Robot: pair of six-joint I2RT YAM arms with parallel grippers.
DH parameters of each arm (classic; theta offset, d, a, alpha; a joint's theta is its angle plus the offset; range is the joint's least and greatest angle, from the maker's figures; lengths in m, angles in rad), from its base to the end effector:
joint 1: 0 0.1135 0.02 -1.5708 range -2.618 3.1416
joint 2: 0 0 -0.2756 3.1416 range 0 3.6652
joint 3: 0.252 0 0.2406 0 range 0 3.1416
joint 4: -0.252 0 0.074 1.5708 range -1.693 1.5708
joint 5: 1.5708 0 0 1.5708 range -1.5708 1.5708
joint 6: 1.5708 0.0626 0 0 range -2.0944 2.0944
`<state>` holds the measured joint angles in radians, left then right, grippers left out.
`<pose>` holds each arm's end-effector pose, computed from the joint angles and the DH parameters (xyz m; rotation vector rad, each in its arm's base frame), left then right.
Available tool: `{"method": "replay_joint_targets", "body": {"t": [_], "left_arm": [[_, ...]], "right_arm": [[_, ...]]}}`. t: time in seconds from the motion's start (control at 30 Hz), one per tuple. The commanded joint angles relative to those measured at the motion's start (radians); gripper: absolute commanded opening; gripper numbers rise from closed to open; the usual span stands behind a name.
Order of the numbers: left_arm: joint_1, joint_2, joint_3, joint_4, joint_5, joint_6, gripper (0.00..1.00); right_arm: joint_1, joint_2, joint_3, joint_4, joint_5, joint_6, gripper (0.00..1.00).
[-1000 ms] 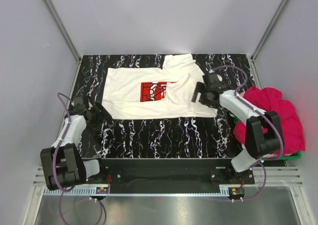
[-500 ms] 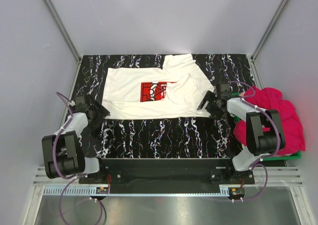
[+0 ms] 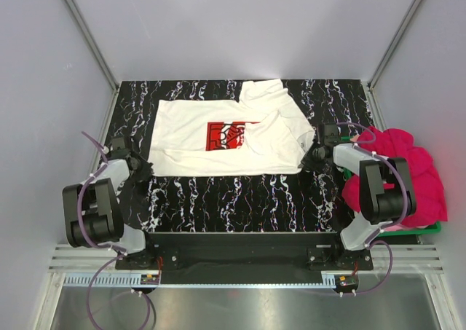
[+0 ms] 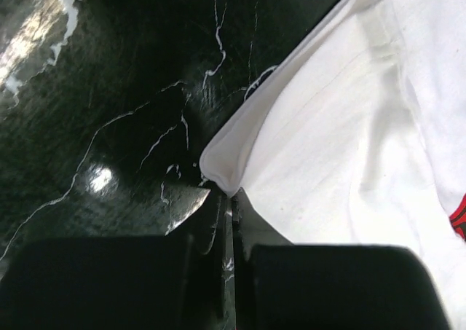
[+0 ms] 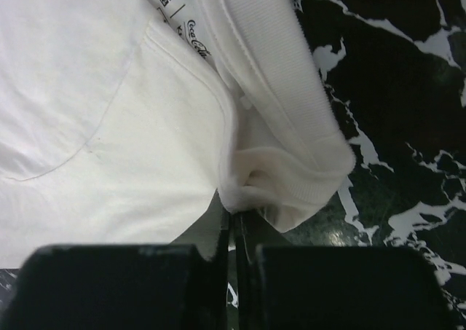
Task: Fold and stack the t-shirts
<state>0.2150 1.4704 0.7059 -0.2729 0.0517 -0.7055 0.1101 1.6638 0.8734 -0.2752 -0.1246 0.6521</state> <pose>0.2659 0.0548 0.1522 -1.1498 2.3612 -0.2401 0.3153 0.0427 0.1454 0.6779 2.6017 0.4137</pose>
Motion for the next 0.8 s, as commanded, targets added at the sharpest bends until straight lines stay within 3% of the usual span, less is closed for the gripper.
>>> {"method": "replay_joint_targets", "body": {"t": [0.0, 0.17, 0.33, 0.57, 0.6, 0.63, 0.67, 0.77], "left_arm": [[0.013, -0.109, 0.038, -0.069, -0.030, 0.020, 0.00], [0.072, -0.364, 0.043, -0.279, -0.009, 0.061, 0.00], [0.099, -0.541, 0.064, -0.487, 0.034, 0.095, 0.01], [0.101, -0.748, 0.113, -0.706, 0.119, 0.093, 0.12], [0.100, -0.760, 0.110, -0.724, 0.135, 0.097, 0.16], [0.101, -0.787, 0.103, -0.758, 0.143, 0.103, 0.20], [0.101, -0.801, 0.095, -0.775, 0.164, 0.110, 0.26], [0.072, -0.844, 0.047, -0.822, 0.171, 0.121, 0.55]], "right_arm": [[-0.003, -0.076, 0.006, -0.107, 0.026, -0.022, 0.00], [-0.003, -0.208, 0.038, -0.281, 0.062, -0.054, 0.02], [-0.003, -0.328, 0.015, -0.402, 0.031, -0.028, 0.12], [-0.003, -0.579, -0.076, -0.528, -0.006, 0.035, 0.16], [-0.003, -0.601, -0.083, -0.539, -0.020, 0.043, 0.20], [-0.003, -0.622, -0.091, -0.562, -0.027, 0.046, 0.40], [-0.003, -0.660, -0.100, -0.579, -0.038, 0.052, 0.53], [-0.003, -0.754, -0.106, -0.650, -0.064, 0.063, 0.67]]}}
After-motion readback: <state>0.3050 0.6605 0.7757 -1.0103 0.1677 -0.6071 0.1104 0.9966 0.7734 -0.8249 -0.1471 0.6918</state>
